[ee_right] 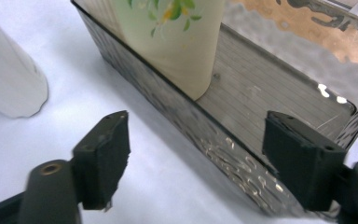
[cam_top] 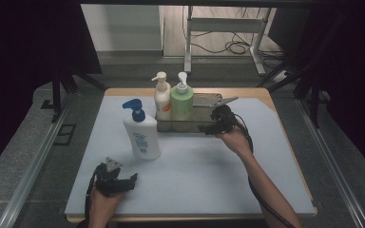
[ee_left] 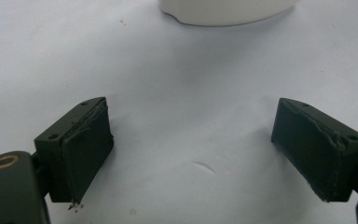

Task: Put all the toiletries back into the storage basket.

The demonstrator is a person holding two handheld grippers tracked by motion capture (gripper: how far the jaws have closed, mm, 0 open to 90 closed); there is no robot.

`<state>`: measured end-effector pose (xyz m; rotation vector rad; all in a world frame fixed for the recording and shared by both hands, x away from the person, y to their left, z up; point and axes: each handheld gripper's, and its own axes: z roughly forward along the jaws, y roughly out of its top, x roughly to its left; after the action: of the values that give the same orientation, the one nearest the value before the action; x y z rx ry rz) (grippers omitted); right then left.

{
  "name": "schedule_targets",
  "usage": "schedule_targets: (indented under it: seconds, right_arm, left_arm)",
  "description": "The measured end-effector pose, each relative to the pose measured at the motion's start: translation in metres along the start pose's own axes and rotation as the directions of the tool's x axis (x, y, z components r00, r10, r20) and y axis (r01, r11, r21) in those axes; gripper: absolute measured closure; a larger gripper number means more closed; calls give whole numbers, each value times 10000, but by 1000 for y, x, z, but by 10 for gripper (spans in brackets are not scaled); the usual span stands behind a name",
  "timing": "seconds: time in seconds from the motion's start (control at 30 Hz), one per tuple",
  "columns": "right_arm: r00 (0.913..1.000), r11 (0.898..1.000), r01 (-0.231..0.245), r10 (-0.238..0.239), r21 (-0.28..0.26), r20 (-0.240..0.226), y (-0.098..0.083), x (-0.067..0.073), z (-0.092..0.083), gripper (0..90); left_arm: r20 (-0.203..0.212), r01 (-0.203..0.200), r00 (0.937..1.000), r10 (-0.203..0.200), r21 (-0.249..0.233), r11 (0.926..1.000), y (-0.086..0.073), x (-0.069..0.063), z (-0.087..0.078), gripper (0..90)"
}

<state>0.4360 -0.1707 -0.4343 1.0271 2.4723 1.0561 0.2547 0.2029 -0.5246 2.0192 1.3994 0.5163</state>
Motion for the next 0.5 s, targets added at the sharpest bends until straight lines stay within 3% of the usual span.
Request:
schedule_targets:
  seconds: [0.5]
  right_arm:
    - [9991,9991,412,-412,41,-71,-25,10,-20,44]
  left_arm:
    - [9,-1,10000,1,41,10000,1,0,0,118]
